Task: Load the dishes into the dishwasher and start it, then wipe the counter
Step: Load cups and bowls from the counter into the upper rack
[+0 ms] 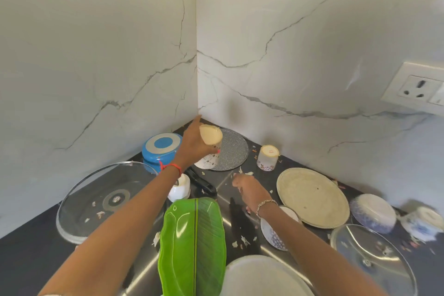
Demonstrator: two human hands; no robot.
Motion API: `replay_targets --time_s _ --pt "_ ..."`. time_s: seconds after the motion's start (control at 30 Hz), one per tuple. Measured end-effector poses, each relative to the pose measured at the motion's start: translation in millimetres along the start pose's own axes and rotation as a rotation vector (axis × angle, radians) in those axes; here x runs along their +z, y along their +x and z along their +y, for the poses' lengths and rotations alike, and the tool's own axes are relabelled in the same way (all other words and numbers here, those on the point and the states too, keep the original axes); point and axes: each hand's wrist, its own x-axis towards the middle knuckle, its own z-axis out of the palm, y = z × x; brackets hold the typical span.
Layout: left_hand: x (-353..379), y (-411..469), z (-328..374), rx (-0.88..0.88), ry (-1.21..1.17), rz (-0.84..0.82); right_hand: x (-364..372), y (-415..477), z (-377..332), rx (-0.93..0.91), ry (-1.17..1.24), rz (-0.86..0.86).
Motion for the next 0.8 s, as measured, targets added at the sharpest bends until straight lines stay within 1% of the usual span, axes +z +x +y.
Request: replay_targets --time_s 0.1,0.17,0.3,0.37,0.47,0.57,0.7,0.8 --pt "7 -24 -3 -0.021 -0.041 -0.015 0 -8 1 0.102 0.046 0.084" --pt "9 -39 -4 -0.034 -0.066 -0.032 -1 -17 0 0.147 0.147 0.119" --pt "9 -66 1 -0.015 -0.112 -0.081 -12 -40 -11 0.129 0.34 0.225" --pt "10 -79 5 -0.008 -0.121 -0.112 -26 -52 -24 0.088 0.383 0.228" --pt "9 -104 14 0.026 -0.133 -0.168 -47 -72 -43 -0.002 0.338 0.151" --pt "8 -133 32 0.076 -0.164 -0.213 -61 -98 -58 -0.045 0.286 0.087" --pt "6 -179 55 0.122 -0.244 -0.281 -72 -144 -71 -0.121 0.098 0.015" --pt "5 -222 75 0.143 -0.262 -0.315 -76 -188 -76 -0.135 -0.029 -0.039"
